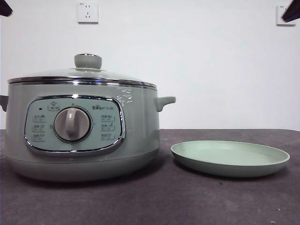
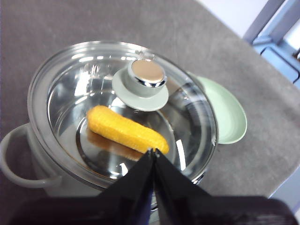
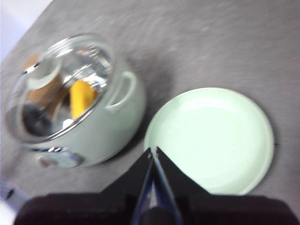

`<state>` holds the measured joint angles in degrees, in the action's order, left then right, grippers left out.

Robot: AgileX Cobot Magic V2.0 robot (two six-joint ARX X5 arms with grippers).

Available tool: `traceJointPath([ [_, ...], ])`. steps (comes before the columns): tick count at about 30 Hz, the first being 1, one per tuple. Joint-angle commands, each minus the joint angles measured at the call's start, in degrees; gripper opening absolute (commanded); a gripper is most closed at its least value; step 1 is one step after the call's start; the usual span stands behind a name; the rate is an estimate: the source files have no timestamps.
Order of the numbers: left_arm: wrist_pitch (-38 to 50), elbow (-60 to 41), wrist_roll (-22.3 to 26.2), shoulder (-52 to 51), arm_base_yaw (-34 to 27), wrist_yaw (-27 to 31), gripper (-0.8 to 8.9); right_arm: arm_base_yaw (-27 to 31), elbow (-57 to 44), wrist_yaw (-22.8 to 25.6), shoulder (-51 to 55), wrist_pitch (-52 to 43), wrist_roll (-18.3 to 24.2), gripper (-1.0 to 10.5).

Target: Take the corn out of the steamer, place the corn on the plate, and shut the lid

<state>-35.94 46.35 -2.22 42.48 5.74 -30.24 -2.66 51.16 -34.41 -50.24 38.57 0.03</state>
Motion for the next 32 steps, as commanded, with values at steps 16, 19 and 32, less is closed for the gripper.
traceJointPath([
  [16, 9.3, 9.2, 0.1, 13.3, 4.8, 2.3, 4.13, -1.0, 0.3, -1.2, -4.1, -2.6, -0.9, 4.4],
  [19, 9.3, 11.6, 1.0, 17.6, 7.9, 6.3, 4.13, -1.6, 0.3, -1.2, -4.1, -3.8, -1.9, 4.4],
  [32, 10.7, 16.9, 3.0, 32.6, 17.3, 20.0, 4.12, -2.4, 0.3, -1.0, -4.2, -4.0, -2.3, 4.4],
])
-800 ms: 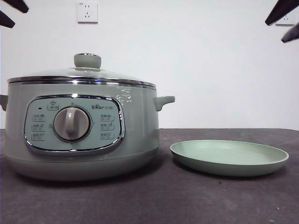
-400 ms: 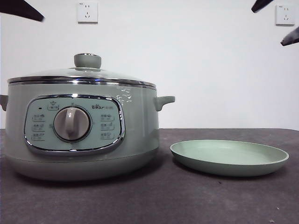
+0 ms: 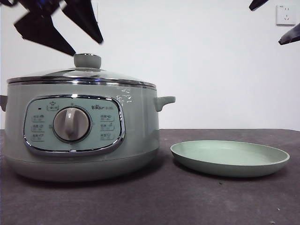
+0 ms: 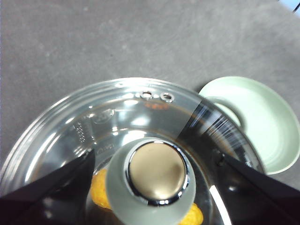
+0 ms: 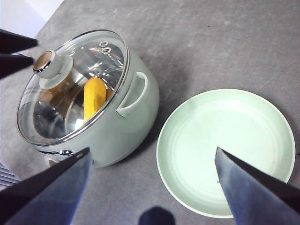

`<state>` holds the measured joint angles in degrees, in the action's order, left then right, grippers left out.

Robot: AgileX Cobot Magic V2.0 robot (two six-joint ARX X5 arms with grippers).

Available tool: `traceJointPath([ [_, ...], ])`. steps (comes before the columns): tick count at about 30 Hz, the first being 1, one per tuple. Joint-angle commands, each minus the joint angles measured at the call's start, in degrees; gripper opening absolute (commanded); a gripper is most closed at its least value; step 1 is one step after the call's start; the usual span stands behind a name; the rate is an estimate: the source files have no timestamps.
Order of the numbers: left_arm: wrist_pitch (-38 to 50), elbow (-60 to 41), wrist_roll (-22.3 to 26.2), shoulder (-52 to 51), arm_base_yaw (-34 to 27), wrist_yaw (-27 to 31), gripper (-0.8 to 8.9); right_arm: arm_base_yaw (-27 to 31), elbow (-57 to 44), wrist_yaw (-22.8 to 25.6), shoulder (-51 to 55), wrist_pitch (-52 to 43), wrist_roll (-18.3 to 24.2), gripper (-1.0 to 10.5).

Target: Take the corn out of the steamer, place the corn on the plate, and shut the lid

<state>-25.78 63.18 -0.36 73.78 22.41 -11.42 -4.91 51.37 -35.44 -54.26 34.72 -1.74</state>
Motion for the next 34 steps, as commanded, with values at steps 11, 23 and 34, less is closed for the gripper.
traceJointPath([
  [11, 0.2, 0.0, 2.0, 4.5, 1.6, 2.5, 3.72, -0.2, 0.1, 0.0, -0.1, -0.2, -0.8, 4.4],
  [23, -0.7, 0.0, 3.6, 4.4, 1.6, 2.4, -0.13, -0.2, 0.1, 2.8, -0.1, -0.4, -1.1, 4.4],
  [34, -1.1, 4.7, 3.4, -1.7, 1.5, 4.7, -0.12, -8.4, 3.0, 3.4, -2.9, -4.9, -4.3, 4.4],
])
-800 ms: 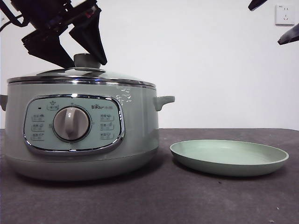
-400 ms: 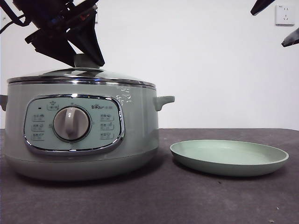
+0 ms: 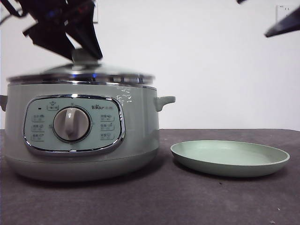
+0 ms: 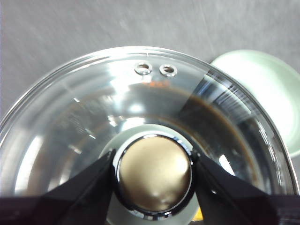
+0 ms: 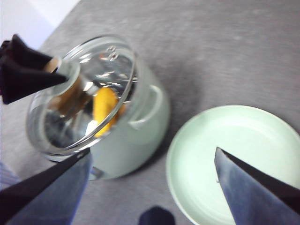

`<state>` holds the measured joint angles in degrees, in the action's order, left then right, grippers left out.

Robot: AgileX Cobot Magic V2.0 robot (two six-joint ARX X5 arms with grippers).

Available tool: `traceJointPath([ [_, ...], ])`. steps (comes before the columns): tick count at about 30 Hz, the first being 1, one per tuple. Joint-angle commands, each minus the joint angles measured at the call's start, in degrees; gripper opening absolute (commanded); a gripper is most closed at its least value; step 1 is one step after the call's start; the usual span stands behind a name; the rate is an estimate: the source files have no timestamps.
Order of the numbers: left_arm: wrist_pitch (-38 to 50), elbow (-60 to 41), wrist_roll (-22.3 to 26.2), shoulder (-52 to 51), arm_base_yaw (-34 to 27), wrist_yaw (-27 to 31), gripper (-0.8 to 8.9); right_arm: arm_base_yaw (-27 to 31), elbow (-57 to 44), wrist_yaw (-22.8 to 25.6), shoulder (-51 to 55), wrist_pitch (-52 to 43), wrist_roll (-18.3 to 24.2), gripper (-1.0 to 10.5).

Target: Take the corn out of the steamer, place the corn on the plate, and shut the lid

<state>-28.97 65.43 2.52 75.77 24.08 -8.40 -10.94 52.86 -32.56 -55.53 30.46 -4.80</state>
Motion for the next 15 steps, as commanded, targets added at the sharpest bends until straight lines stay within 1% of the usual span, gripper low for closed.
traceJointPath([
  [1, 1.9, 2.8, 0.5, -4.8, -0.2, 3.0, -0.12, -3.8, 2.3, 1.4, -2.6, -0.7, -1.3, 4.4],
  [5, 1.1, 3.3, 0.5, -10.3, -0.2, 8.5, -0.13, -10.4, 7.1, 4.5, -8.3, -0.6, -1.3, 4.4],
  [8, 0.0, 3.3, 0.5, -14.7, -0.2, 12.4, -0.13, -14.9, 11.2, 4.8, -13.7, -0.4, -1.1, 4.4],
  [12, -1.6, 3.3, 0.5, -20.2, -0.2, 17.7, -0.12, -20.6, 17.6, 7.7, -21.9, -0.1, 1.0, 4.4],
  [15, -2.9, 3.3, 0.5, -24.0, -0.2, 20.8, -0.13, -23.8, 23.3, 9.4, -28.5, 1.3, 2.5, 4.4],
])
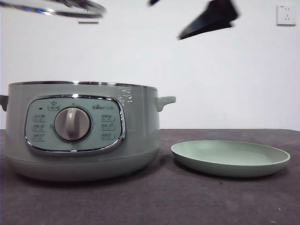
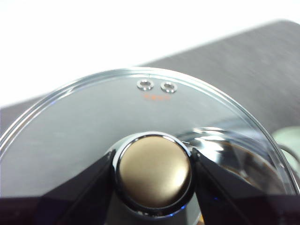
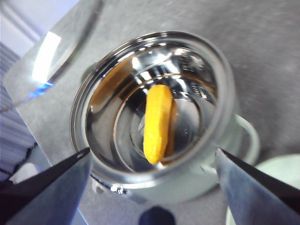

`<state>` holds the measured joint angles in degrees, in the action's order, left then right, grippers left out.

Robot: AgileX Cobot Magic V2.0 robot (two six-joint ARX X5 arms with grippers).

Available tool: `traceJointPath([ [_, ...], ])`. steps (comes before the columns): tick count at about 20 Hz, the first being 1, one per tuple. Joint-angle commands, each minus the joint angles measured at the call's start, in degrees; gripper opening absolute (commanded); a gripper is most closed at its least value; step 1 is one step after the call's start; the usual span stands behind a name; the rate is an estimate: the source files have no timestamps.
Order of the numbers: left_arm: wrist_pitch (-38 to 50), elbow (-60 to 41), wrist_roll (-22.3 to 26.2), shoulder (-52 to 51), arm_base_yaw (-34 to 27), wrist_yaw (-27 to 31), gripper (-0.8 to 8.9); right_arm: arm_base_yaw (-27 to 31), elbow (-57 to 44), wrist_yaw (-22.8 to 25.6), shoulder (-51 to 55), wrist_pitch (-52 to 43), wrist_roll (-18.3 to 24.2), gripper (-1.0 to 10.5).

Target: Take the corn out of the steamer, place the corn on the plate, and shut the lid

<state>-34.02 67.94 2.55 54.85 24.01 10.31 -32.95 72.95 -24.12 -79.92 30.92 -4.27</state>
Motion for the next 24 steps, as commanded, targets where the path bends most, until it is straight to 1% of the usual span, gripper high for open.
traceJointPath([
  [1, 1.5, 0.8, 0.5, -4.9, -0.1, 3.8, -0.13, -3.1, 6.7, 2.4, -7.7, 2.7, 3.1, 4.4],
  [3, 0.4, 0.8, 0.7, -7.9, -0.1, 10.1, -0.13, -5.6, 14.7, 6.1, -15.3, 8.2, 5.6, 4.4],
  [4, 0.0, 0.8, 0.7, -9.4, -0.1, 12.7, -0.13, -6.7, 18.8, 7.0, -19.1, 10.9, 6.8, 4.4],
  [7, -1.8, 0.8, 0.8, -13.2, -0.1, 15.3, -0.12, -9.4, 29.2, 10.1, -28.7, 15.8, 9.4, 4.4],
  [10, -4.1, 0.8, 1.2, -15.0, -0.1, 16.9, -0.12, -11.8, 35.5, 13.5, -35.8, 18.0, 10.0, 4.4],
  [12, -5.4, 0.8, 1.3, -15.1, -0.1, 16.8, -0.13, -13.2, 36.6, 16.3, -38.8, 17.6, 11.1, 4.4],
  [16, -6.7, 0.8, 1.2, -15.1, -0.1, 16.7, -0.13, -14.8, 36.6, 19.7, -43.1, 16.9, 12.2, 4.4],
  [20, -6.8, 0.8, 1.2, -15.1, -0.1, 16.7, -0.13, -14.9, 36.6, 19.8, -45.6, 15.8, 12.3, 4.3],
  [22, -6.8, 0.8, 1.2, -15.1, -0.1, 16.7, -0.13, -14.9, 36.6, 19.8, -46.0, 14.9, 12.3, 3.5],
  [24, -6.8, 0.8, 1.2, -15.1, -0.1, 16.7, -0.13, -15.0, 36.6, 19.7, -46.5, 14.8, 12.3, 3.3],
])
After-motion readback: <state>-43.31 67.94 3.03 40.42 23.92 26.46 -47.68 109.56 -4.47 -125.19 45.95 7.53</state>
